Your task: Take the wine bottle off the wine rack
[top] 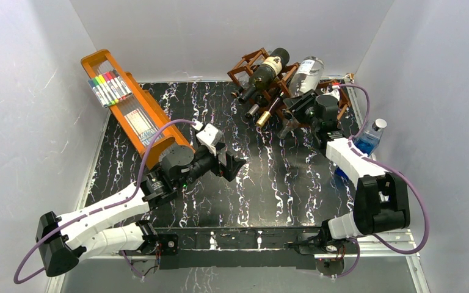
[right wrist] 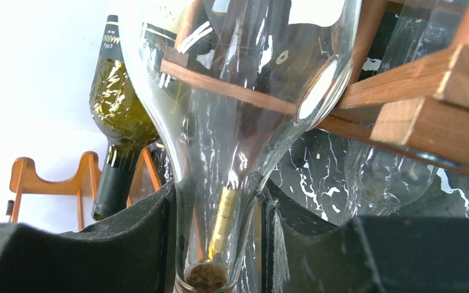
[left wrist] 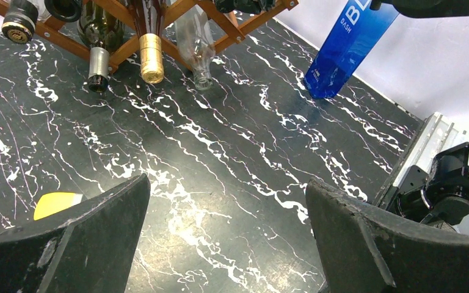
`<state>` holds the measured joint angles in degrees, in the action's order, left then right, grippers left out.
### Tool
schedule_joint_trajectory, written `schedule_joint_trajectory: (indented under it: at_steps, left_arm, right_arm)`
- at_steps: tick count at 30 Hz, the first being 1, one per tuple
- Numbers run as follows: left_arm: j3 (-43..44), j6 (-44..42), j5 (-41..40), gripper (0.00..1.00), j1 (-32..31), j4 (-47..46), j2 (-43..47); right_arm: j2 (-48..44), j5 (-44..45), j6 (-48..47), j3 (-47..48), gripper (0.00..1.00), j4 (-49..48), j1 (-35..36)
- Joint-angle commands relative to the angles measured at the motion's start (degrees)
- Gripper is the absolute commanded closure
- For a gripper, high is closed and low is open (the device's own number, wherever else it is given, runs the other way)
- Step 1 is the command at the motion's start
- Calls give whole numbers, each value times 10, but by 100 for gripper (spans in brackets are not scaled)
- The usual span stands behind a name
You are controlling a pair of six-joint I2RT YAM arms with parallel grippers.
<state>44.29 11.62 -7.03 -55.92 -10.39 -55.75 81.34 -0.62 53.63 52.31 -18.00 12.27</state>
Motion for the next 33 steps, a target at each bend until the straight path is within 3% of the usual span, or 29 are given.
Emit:
schedule_joint_trajectory:
  at_steps: [1, 33]
  left_arm:
    - [7, 7, -6, 2, 3, -7, 19]
    - [8, 8, 5, 2, 3, -18, 17]
  right_arm:
    - [-58, -71, -39, 18, 100, -163, 12]
    - [-155, -130, -35, 55, 100, -90, 8]
